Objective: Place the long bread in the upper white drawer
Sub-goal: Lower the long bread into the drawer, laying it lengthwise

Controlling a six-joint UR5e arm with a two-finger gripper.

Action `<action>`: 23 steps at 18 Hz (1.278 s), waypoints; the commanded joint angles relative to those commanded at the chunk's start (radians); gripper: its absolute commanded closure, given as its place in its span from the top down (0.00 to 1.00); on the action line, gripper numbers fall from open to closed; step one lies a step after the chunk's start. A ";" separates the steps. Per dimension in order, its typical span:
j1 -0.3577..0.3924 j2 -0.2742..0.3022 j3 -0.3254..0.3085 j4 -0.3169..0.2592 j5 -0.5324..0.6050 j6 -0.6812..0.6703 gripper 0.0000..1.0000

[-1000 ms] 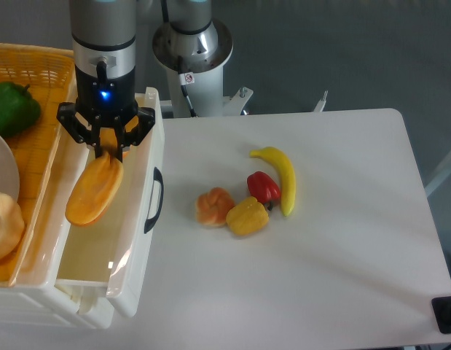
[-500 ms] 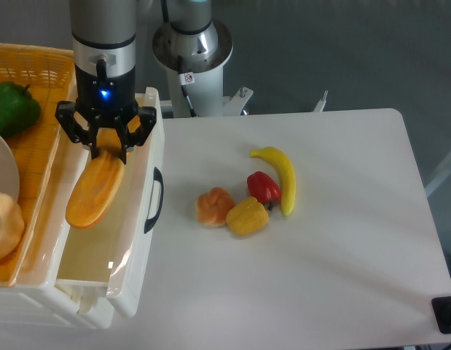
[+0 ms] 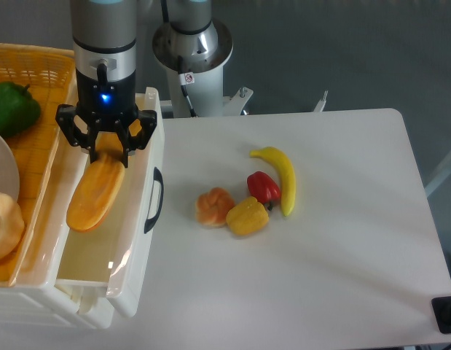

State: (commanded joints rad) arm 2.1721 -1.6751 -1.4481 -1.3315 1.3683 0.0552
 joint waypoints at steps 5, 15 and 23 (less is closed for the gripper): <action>-0.008 0.000 0.000 -0.002 -0.006 0.000 0.64; -0.008 0.002 -0.014 0.000 -0.006 0.000 0.64; -0.008 -0.015 -0.017 -0.002 0.008 0.000 0.62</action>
State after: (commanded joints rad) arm 2.1644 -1.6904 -1.4649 -1.3330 1.3759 0.0552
